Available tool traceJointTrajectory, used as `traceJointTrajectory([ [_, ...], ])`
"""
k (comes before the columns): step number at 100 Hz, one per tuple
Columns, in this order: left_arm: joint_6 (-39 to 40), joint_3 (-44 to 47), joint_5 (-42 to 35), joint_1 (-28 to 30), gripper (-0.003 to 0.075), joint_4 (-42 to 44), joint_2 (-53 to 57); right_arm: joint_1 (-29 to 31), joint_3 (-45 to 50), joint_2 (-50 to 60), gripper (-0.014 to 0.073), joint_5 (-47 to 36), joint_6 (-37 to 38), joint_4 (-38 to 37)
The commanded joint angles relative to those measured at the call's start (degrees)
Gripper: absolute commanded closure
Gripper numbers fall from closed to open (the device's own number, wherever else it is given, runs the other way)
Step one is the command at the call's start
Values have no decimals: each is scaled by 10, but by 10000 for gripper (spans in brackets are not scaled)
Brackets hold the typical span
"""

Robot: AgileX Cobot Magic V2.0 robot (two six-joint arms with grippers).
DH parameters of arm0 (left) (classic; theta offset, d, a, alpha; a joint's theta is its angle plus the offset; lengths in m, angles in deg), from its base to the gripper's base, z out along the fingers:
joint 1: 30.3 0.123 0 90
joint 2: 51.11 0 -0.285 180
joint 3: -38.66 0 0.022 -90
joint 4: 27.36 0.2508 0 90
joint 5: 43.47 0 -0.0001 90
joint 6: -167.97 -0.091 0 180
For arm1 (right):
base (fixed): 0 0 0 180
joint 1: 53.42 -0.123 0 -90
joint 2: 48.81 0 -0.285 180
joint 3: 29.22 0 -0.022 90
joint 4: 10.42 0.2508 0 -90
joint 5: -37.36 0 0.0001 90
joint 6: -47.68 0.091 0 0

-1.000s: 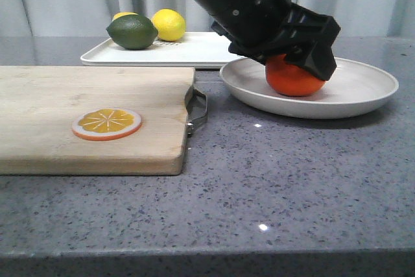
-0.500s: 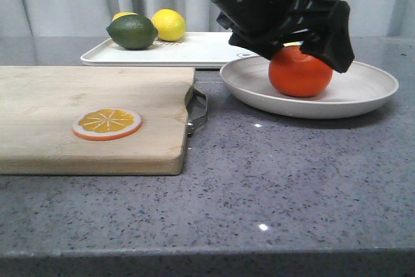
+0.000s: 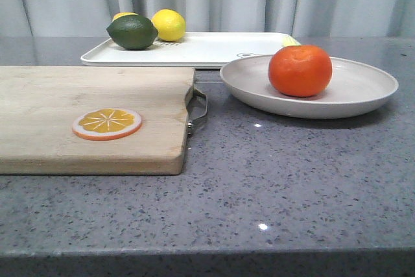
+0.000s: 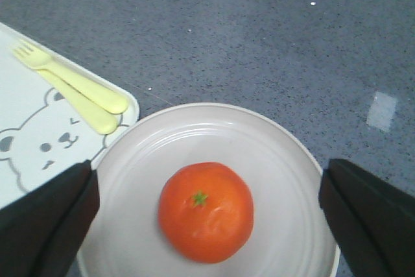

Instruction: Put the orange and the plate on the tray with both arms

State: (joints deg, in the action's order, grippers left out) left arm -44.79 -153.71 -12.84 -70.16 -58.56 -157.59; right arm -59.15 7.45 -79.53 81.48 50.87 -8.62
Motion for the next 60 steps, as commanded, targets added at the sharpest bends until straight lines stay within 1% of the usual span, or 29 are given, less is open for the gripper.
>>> traceJointTrajectory([
  [1,11,11,-33,21,62,-3,64,-1,-20,-10,85,-36,-1,-1],
  [18,11,110,-61,77,74,-3,154,-1,-19,-10,85,-34,-1,-1],
  [41,13,279,-102,160,80,-3,303,-1,-19,-10,85,-34,-1,-1],
  [60,17,406,-131,204,80,-12,435,-1,-19,-10,85,-36,-1,-1],
])
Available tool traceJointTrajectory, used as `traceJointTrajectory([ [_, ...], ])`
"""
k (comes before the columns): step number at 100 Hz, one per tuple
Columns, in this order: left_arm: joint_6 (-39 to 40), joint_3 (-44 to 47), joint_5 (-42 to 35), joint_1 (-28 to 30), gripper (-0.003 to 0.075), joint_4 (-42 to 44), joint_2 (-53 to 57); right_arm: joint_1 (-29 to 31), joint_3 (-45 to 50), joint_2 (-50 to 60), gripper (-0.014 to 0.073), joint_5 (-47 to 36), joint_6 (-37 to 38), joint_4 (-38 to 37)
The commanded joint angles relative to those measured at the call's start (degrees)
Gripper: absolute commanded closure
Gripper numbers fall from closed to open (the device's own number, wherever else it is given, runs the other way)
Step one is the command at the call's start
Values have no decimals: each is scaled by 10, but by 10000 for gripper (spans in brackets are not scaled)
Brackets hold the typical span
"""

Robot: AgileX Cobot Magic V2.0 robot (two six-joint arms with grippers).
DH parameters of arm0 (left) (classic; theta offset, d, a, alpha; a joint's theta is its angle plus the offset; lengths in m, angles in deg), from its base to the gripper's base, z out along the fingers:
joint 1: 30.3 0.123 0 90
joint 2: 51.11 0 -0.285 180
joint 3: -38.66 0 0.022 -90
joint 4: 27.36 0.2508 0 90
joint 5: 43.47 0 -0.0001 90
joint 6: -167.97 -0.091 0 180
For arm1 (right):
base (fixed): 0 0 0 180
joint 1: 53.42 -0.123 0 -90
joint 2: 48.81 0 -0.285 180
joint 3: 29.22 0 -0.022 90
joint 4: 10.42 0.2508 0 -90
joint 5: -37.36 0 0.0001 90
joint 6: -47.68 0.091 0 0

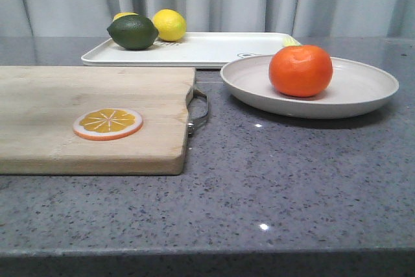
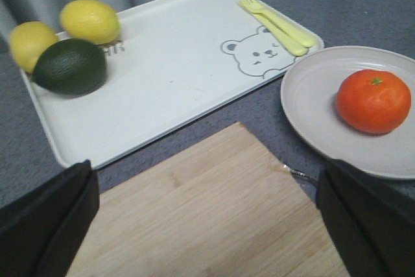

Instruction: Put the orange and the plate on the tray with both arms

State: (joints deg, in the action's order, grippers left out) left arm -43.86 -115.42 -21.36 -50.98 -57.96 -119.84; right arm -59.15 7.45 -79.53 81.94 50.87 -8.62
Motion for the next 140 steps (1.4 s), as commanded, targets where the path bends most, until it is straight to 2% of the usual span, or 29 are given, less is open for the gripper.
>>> traceJointTrajectory([
  [1,11,32,-47,14,80,-18,61,-1,-19,-10,85,-40,-1,-1],
  [26,32,148,-55,70,80,-12,199,-1,-19,-10,85,-38,-1,0],
  [55,31,173,-56,94,80,1,247,-1,-19,-43,85,-57,-1,28],
  [98,31,174,-56,94,80,1,246,-1,-26,-299,86,-237,-2,102],
  [121,31,174,-56,94,80,1,246,-1,-74,-438,86,-255,-2,116],
  [140,31,174,-56,94,80,1,246,-1,-107,-497,86,-257,-2,122],
])
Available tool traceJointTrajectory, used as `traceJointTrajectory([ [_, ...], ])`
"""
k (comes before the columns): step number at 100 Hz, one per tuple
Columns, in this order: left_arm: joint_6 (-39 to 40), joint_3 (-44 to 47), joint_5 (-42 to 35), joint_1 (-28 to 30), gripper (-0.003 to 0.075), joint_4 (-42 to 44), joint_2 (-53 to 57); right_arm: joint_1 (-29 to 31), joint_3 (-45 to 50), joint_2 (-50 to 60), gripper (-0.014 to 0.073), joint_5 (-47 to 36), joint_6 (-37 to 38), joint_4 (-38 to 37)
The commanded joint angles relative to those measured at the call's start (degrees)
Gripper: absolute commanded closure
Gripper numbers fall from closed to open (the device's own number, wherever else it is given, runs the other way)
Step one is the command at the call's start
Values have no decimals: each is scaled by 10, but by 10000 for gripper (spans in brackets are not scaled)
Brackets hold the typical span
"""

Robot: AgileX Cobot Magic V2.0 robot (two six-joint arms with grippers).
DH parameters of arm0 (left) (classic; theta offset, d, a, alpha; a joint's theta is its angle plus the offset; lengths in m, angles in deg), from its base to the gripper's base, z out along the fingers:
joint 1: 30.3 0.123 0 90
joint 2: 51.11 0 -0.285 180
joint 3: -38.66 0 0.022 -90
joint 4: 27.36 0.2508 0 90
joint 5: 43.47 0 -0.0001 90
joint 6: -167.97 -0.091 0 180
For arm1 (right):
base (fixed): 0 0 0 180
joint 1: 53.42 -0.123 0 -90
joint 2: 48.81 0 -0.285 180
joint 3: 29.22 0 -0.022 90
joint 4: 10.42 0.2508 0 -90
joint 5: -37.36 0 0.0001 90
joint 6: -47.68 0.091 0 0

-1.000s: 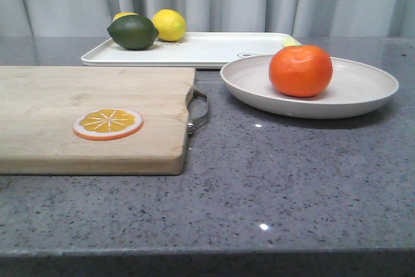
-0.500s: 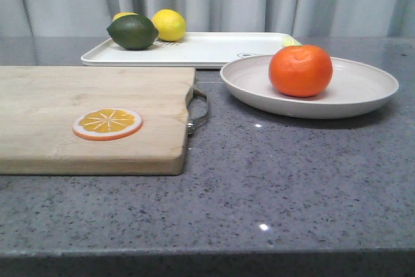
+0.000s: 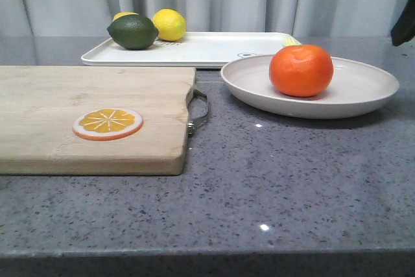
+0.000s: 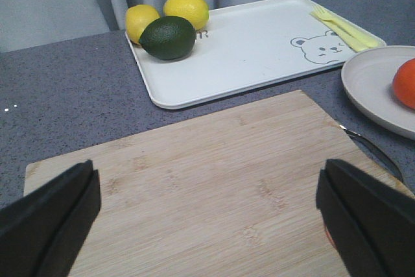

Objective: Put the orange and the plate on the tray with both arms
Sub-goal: 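Move the right gripper to the plate rim farthest from the board and grip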

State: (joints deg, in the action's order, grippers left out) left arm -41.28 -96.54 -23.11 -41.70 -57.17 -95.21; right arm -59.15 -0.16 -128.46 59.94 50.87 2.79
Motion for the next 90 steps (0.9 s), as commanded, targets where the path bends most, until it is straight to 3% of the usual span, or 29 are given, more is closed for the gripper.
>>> traceJointTrajectory([
  [1,5,-15,-38,1,80,-7,0,-1,-31,-9,86,-39,-2,8],
  [90,5,-15,-24,1,80,-7,0,-30,-40,-97,86,-40,-2,29],
])
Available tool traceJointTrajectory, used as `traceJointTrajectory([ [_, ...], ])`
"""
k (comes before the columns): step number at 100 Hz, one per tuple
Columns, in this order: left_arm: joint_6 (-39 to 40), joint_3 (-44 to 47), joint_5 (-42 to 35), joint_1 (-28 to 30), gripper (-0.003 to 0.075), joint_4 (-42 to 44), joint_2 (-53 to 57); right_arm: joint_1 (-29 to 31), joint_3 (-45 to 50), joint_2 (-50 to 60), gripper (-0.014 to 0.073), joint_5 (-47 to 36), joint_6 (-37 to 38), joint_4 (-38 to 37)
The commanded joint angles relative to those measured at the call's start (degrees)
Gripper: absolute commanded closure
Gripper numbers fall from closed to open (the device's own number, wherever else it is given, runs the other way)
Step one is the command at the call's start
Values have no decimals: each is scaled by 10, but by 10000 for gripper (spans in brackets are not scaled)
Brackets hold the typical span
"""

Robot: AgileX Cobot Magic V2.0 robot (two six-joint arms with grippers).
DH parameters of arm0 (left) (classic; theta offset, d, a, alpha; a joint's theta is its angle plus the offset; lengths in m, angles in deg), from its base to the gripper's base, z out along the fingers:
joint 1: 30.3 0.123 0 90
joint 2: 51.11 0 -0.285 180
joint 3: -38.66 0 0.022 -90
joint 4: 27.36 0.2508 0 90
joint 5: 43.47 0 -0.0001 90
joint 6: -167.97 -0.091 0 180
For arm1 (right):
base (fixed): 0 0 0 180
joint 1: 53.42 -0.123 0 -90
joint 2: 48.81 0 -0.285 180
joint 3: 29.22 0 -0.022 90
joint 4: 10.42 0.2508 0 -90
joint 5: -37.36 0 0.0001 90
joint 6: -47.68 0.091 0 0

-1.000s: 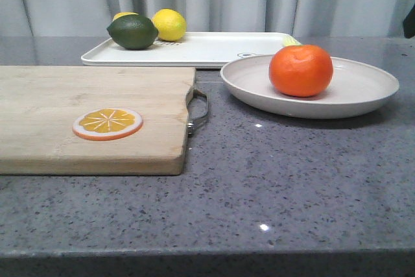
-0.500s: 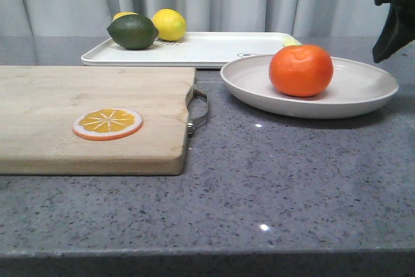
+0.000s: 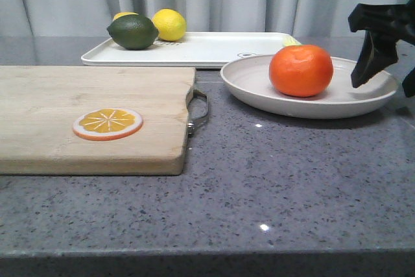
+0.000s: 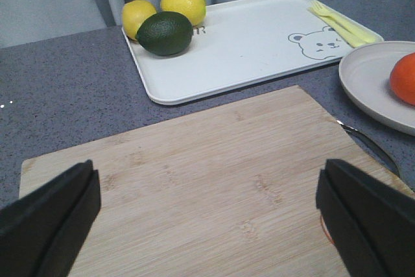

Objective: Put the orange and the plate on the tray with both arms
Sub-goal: 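Move the right gripper to the plate rim farthest from the board and grip, then lift the plate with the orange using the right gripper toward the tray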

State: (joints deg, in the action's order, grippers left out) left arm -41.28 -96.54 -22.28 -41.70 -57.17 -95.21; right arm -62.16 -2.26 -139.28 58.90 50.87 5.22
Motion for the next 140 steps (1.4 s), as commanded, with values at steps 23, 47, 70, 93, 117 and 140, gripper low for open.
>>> traceJointTrajectory([
  [23,5,-15,-32,1,80,-8,0,0,-19,2,113,-29,-2,5],
  [47,5,-15,-32,1,80,-8,0,0,-19,2,407,-31,-2,5],
  [70,5,-15,-32,1,80,-8,0,0,-19,2,604,-35,-2,5],
  [93,5,-15,-32,1,80,-8,0,2,-29,4,694,-21,-2,7],
  [117,5,-15,-32,1,80,-8,0,2,-114,5,694,58,-2,7],
  [140,5,-15,-32,1,80,-8,0,2,-227,-8,694,58,-2,9],
])
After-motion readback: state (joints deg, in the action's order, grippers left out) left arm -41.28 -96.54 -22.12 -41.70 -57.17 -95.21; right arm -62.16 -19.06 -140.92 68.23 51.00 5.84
